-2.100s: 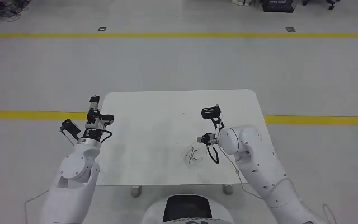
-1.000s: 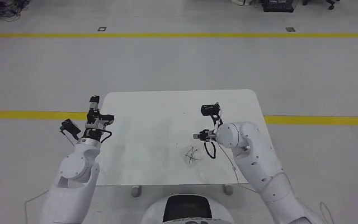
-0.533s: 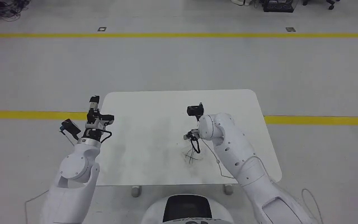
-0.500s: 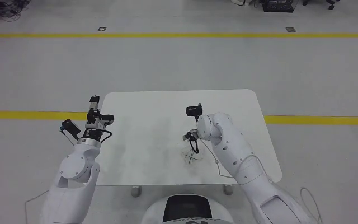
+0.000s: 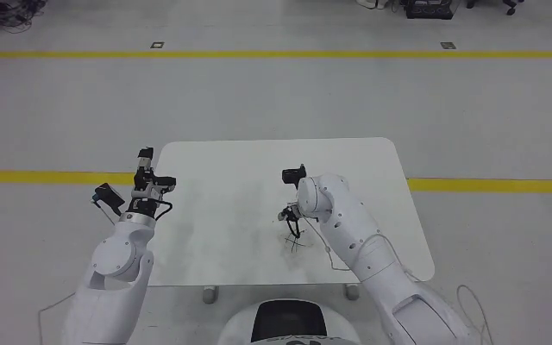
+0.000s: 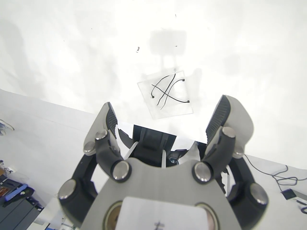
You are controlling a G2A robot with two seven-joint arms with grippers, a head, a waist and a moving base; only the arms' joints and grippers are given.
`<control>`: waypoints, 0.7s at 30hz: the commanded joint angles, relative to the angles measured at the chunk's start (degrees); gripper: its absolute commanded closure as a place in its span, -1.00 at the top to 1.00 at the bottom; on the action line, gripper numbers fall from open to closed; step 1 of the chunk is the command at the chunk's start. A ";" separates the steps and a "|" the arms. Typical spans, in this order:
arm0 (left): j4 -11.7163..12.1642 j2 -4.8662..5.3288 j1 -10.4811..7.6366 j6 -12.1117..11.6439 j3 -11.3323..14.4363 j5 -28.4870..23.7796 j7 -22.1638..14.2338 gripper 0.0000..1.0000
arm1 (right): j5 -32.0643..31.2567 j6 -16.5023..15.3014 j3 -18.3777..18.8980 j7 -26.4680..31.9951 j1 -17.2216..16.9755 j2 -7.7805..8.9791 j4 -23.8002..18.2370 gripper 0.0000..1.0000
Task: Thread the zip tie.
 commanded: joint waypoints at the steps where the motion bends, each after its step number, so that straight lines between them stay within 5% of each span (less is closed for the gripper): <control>1: 0.00 0.00 0.00 0.00 0.00 0.00 0.00 1.00 | -0.05 -0.15 -0.44 -0.95 -0.46 -0.06 -0.73 1.00; 8: 0.00 0.00 0.00 0.00 0.00 0.00 0.00 1.00 | -8.92 0.00 1.11 0.00 -6.24 -1.75 -5.48 1.00; 21: 0.00 0.00 0.00 0.00 0.00 0.00 0.00 1.00 | -19.59 0.00 6.51 0.00 -14.69 -9.11 -9.44 1.00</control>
